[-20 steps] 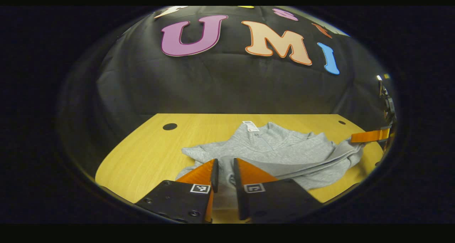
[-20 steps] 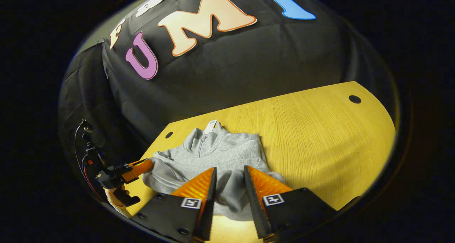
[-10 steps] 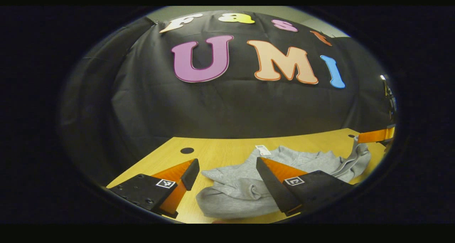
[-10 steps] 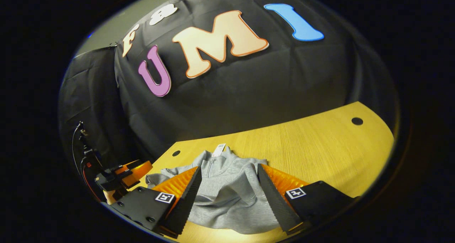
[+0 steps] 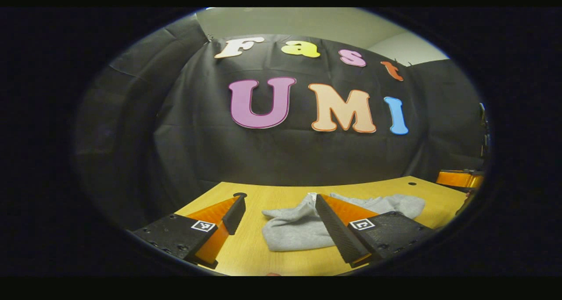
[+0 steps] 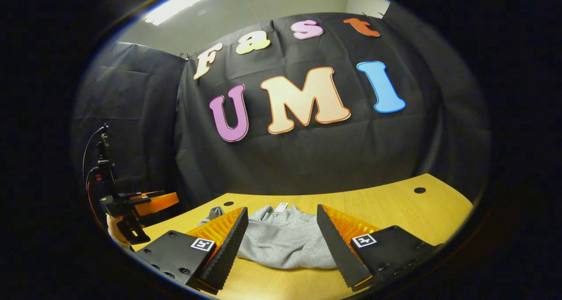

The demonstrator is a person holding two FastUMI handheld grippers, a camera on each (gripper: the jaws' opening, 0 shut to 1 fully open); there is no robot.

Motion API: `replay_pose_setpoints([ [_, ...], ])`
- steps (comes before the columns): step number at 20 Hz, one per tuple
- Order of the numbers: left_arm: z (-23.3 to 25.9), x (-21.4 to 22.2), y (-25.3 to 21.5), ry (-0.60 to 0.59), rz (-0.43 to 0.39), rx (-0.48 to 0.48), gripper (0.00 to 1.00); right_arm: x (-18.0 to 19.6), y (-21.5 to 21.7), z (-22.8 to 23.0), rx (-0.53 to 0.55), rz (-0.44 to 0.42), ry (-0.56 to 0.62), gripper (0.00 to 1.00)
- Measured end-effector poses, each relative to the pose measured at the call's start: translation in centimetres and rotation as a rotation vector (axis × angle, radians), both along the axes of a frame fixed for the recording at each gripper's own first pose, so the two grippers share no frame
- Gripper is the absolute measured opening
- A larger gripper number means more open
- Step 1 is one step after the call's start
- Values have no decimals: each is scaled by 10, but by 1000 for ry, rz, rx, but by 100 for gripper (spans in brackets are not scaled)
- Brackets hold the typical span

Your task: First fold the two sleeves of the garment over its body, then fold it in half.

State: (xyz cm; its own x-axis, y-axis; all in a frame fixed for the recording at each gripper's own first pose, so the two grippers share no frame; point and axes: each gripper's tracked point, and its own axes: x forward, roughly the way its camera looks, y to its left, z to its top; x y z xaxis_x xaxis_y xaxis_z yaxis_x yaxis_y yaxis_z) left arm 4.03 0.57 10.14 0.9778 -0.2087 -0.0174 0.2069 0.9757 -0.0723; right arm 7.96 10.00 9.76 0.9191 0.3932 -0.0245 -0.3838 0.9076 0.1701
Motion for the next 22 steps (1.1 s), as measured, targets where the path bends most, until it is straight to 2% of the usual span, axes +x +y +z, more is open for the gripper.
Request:
replay_pose_setpoints([
  [2, 0, -24, 13, -27, 12, 7, 94, -23, -5, -7, 4, -8, -23, 97],
  [3, -3, -35, 19, -36, 21, 12, 97, -32, -7, -10, 7, -8, -28, 97],
  [4, -9, -43, 22, -38, 27, 17, 96, -39, -6, -14, 13, -6, -29, 96],
  [6, -15, -55, 24, -36, 25, 7, 95, -45, -7, -26, 1, -13, -21, 96],
  [7, -16, -59, 24, -40, 23, 0, 97, -47, -9, -31, -11, -20, -22, 97],
  [10, -19, -58, 23, -33, 23, 27, 95, -48, -4, -36, 1, -17, -19, 97],
  [11, -17, -56, 25, -42, 30, 29, 97, -50, 0, -39, 0, 3, -3, 97],
  [12, -14, -56, 24, -48, 24, 27, 94, -51, -1, -41, -5, 0, -2, 97],
  [13, -15, -58, 21, -44, 22, 26, 93, -49, -3, -38, -9, -5, -15, 93],
  [14, -15, -58, 21, -42, 22, 28, 93, -49, -3, -37, -13, -7, -17, 97],
  [16, -13, -60, 22, -46, 24, 30, 97, -52, -1, -37, -7, 0, -13, 97],
  [17, -11, -60, 21, -52, 24, 29, 93, -52, -1, -36, -5, 2, -18, 97],
  [18, -8, -61, 21, -56, 25, 28, 97, -52, -2, -34, -6, 0, -22, 97],
  [19, -8, -60, 22, -57, 26, 26, 95, -52, -4, -34, -7, -1, -24, 97],
  [22, -10, -60, 21, -51, 32, 21, 97, -51, -8, -33, -5, -11, -33, 97],
])
